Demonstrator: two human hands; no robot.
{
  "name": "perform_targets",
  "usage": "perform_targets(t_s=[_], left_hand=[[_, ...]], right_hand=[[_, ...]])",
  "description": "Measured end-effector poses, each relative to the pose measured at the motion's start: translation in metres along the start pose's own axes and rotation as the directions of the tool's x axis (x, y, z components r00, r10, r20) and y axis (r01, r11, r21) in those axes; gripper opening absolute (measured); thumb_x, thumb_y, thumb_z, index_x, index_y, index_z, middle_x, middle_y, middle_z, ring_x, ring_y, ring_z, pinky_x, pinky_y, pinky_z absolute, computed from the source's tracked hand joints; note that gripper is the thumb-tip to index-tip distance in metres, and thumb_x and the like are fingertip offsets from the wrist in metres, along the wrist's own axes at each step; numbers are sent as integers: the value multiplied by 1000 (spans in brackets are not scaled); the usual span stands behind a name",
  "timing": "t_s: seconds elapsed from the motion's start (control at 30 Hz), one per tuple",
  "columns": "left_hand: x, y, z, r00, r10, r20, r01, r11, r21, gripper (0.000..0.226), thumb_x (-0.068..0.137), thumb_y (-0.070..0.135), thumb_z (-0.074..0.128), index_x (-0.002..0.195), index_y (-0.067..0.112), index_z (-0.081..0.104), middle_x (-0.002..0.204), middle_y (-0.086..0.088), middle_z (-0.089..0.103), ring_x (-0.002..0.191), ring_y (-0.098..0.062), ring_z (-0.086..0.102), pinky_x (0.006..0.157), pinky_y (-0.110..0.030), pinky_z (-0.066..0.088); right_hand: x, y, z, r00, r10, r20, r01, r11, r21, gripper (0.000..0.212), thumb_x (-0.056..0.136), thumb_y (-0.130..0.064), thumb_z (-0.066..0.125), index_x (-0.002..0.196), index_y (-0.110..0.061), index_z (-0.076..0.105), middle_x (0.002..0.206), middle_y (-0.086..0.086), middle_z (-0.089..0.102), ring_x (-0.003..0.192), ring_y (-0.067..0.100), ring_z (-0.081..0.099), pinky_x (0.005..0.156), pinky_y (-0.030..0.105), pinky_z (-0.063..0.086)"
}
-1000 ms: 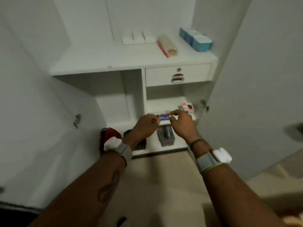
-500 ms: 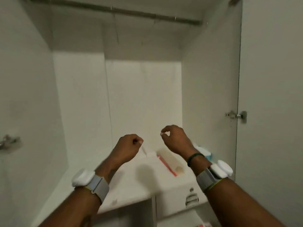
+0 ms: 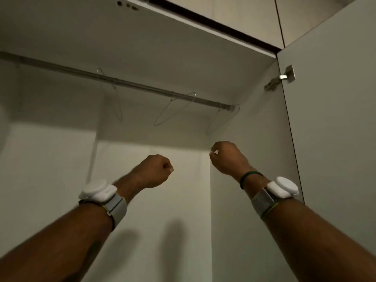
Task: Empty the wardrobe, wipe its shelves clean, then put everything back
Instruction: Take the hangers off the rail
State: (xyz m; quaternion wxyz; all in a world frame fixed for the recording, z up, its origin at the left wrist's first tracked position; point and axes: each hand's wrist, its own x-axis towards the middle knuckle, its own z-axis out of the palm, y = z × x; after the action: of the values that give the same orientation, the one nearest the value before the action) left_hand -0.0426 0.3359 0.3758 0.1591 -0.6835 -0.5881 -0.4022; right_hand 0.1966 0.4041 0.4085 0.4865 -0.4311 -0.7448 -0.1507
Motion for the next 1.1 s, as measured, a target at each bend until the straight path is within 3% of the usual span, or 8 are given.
perform_targets(t_s=[0.13, 0.3, 0.37, 0.47, 0.57, 0.8, 0.97, 1.1], left_hand=[[60, 11, 8, 995, 39, -94, -39, 999, 2, 15, 97, 34, 58, 95, 30, 72, 98, 15, 70, 93, -6, 65, 89, -33, 55], [119, 18, 32, 990, 121, -77, -111, 986, 126, 18, 98, 27, 56, 102, 23, 73, 96, 14, 69, 91, -6, 65, 83, -28, 54], [129, 20, 35, 990, 129, -65, -118, 981, 152, 19, 98, 26, 55, 104, 22, 73, 97, 13, 69, 92, -8, 66, 84, -29, 55], [143, 20, 41, 987, 137, -82, -123, 979, 163, 20, 97, 28, 55, 105, 23, 73, 98, 13, 70, 92, -8, 66, 87, -33, 56], [148, 19, 48, 986, 142, -83, -127, 978, 165, 21, 97, 28, 56, 105, 24, 74, 101, 12, 71, 93, -8, 66, 88, -34, 57], [157, 19, 50, 988, 137, -74, -120, 974, 191, 20, 95, 28, 55, 100, 27, 74, 87, 20, 66, 89, -6, 66, 87, -36, 58], [157, 37, 47, 982, 159, -97, -149, 983, 108, 20, 96, 29, 58, 105, 23, 75, 97, 13, 71, 90, -7, 67, 86, -34, 57], [150, 48, 47, 981, 184, -67, -178, 981, 82, 21, 96, 27, 57, 107, 23, 75, 104, 11, 72, 94, -8, 66, 87, -30, 55]], right_hand=[[81, 34, -11, 964, 33, -262, -26, 999, 32, 49, 96, -18, 51, 142, -3, 43, 133, 20, 46, 116, 41, 54, 93, 42, 47], [178, 65, -16, 858, 58, -511, -45, 998, 38, 52, 94, -20, 52, 141, -6, 34, 134, 21, 37, 111, 48, 50, 86, 51, 49], [198, 68, -26, 860, 90, -503, -86, 996, 31, 55, 94, -21, 56, 142, -7, 32, 137, 21, 36, 114, 47, 49, 87, 51, 49], [218, 69, -38, 882, 103, -460, -142, 988, -52, 36, 94, -16, 61, 127, -2, 51, 135, 24, 42, 112, 47, 56, 90, 46, 50], [227, 65, -52, 880, 26, -474, -116, 980, -161, 20, 91, -3, 57, 110, 1, 63, 118, 25, 60, 103, 44, 63, 86, 44, 53], [227, 48, -64, 902, -149, -406, 22, 953, -302, 13, 88, 6, 53, 98, 3, 62, 99, 21, 58, 86, 37, 58, 73, 38, 46], [219, 47, -57, 894, -150, -422, 24, 957, -290, 11, 92, 4, 53, 99, 3, 61, 105, 22, 60, 94, 41, 62, 72, 38, 47], [209, 35, -67, 877, -129, -462, 24, 974, -226, 13, 94, 3, 49, 95, 4, 62, 100, 24, 59, 79, 36, 54, 68, 35, 42]])
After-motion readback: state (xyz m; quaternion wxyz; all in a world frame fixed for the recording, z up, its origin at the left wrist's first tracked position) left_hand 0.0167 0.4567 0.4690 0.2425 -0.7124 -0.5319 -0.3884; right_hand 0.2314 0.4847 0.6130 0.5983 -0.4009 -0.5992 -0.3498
